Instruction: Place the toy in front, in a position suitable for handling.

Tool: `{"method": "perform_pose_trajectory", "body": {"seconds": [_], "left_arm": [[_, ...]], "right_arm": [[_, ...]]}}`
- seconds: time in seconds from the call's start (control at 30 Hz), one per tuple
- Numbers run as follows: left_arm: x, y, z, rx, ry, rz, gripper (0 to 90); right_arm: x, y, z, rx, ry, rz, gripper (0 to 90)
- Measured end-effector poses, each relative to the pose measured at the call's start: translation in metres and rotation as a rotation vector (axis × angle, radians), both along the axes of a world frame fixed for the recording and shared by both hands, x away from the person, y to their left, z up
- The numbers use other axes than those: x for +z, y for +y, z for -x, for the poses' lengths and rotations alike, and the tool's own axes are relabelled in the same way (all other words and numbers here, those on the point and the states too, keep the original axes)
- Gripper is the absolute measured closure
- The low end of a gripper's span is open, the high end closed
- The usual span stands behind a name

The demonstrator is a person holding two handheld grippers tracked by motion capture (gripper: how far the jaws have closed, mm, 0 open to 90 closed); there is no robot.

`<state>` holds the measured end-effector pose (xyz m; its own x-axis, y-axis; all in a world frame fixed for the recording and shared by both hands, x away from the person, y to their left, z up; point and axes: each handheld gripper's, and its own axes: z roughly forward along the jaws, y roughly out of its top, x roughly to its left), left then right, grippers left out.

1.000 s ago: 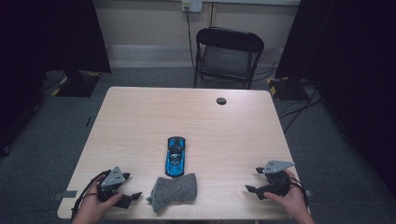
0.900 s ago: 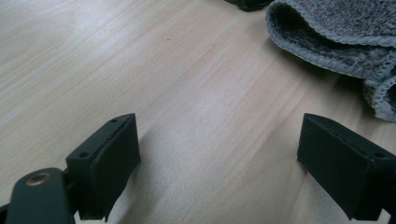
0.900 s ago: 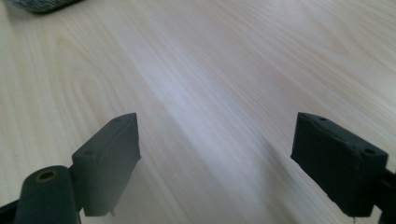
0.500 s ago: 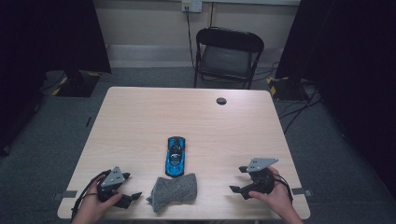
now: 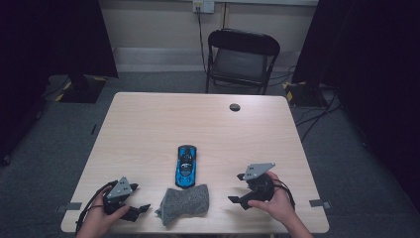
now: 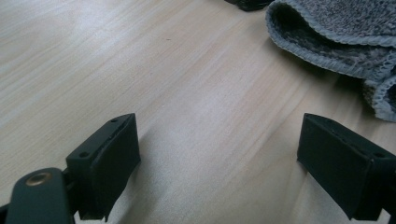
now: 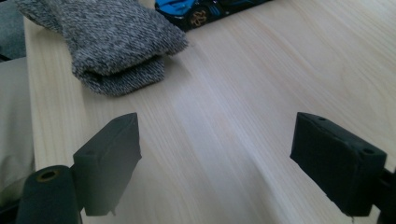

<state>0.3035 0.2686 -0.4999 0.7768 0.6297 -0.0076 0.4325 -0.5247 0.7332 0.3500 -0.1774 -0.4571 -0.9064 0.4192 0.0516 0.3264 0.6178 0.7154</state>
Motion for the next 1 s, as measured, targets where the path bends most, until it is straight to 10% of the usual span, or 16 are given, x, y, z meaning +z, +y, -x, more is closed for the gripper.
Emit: {"method": "perform_pose_trajectory", "body": {"seconds": [1.0], "left_arm": [[0.0, 0.0, 0.0, -0.003, 0.003, 0.002, 12.3]], "right_arm": [[0.007, 0.11, 0.011, 0.278, -0.005, -0.029, 17.1]]}}
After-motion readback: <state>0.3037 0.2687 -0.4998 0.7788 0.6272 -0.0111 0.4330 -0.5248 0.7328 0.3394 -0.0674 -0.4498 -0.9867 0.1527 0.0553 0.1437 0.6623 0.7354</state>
